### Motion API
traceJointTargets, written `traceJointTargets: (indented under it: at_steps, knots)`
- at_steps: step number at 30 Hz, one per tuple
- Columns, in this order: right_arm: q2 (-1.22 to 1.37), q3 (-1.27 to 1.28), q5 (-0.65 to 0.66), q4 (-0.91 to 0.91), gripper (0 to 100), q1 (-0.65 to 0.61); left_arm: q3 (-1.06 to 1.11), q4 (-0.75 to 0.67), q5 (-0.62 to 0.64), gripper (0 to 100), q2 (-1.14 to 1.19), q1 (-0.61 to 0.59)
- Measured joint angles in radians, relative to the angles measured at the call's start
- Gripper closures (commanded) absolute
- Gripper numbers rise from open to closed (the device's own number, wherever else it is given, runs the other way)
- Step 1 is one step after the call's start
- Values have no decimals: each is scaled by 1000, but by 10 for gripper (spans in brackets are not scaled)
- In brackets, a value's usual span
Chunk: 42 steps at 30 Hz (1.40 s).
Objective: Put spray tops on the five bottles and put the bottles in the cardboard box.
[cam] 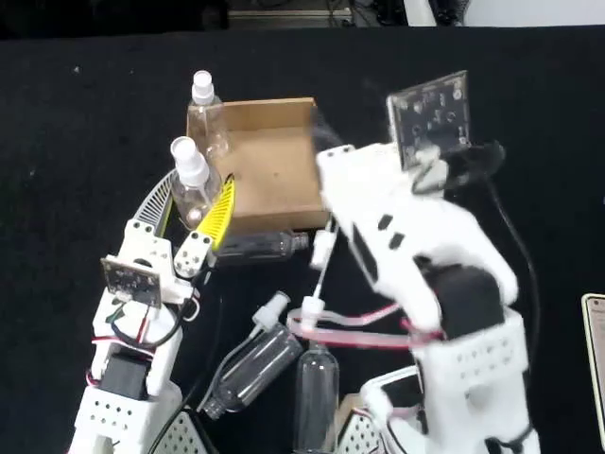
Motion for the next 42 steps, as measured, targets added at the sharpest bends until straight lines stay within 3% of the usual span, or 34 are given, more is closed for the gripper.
traceJointTargets:
  at_steps: [4, 10, 14, 22, 30, 35, 42]
  knots:
    - [0, 255, 0, -133, 791, 104, 0, 60, 0, 970, 0, 0]
    - [2, 675, -2, -540, 791, 152, 0, 71, 0, 970, 0, 0]
    - [2, 816, -2, -690, 791, 158, 0, 71, 0, 970, 0, 0]
    - [2, 853, -2, -726, 791, 158, 0, -141, 0, 970, 0, -11]
    - [2, 853, -2, -730, 791, 158, 0, -336, 0, 970, 15, -147]
    - [2, 853, -2, -730, 791, 158, 3, -505, 0, 970, 190, -147]
    - [2, 853, -2, -730, 791, 158, -100, -741, -2, 970, 661, -152]
